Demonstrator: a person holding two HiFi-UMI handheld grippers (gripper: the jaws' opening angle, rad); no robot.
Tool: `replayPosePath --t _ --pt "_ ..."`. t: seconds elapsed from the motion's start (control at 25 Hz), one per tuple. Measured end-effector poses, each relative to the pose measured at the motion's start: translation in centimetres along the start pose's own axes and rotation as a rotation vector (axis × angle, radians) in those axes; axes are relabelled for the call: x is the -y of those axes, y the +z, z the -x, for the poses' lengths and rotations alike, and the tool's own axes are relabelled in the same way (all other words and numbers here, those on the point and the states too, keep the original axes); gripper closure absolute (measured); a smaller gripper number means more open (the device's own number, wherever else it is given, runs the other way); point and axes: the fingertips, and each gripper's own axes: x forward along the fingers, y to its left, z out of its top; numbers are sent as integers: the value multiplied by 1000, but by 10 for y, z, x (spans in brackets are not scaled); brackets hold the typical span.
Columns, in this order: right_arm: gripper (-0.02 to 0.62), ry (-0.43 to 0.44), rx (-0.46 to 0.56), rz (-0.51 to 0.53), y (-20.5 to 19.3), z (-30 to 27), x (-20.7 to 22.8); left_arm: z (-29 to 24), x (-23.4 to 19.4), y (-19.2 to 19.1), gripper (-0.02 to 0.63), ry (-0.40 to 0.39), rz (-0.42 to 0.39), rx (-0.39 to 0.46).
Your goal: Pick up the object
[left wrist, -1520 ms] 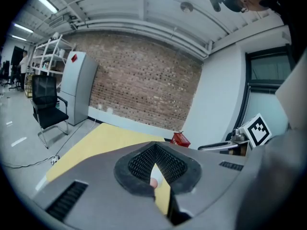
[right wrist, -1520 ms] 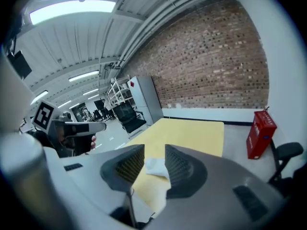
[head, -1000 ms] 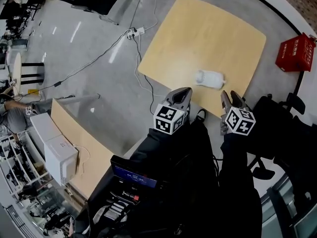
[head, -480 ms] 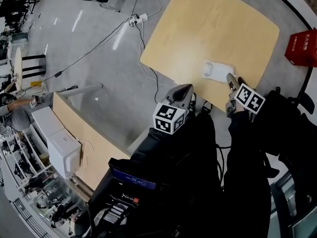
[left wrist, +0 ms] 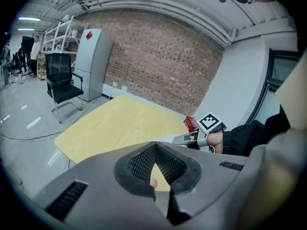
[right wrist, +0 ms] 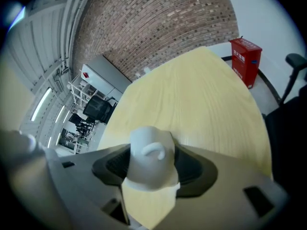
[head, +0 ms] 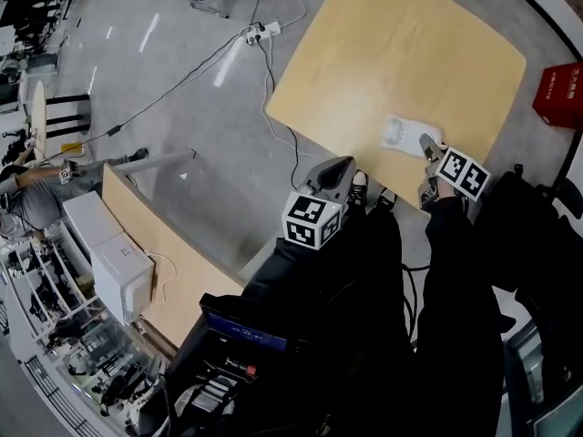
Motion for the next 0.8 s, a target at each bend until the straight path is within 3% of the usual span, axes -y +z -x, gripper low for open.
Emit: replayPosePath --t 0.12,0.4,0.6,0.8 --pt "328 -9 3 5 1 -1 -1 1 -3 0 607 3 5 -1" --pt "347 -16 26 123 -5 13 -8 2 0 5 607 -5 -9 11" --pt "348 1 108 246 9 40 -27 4 7 17 607 -25 -30 31" --pt "348 71 271 328 35 95 -65 12 25 42 607 -57 -65 82"
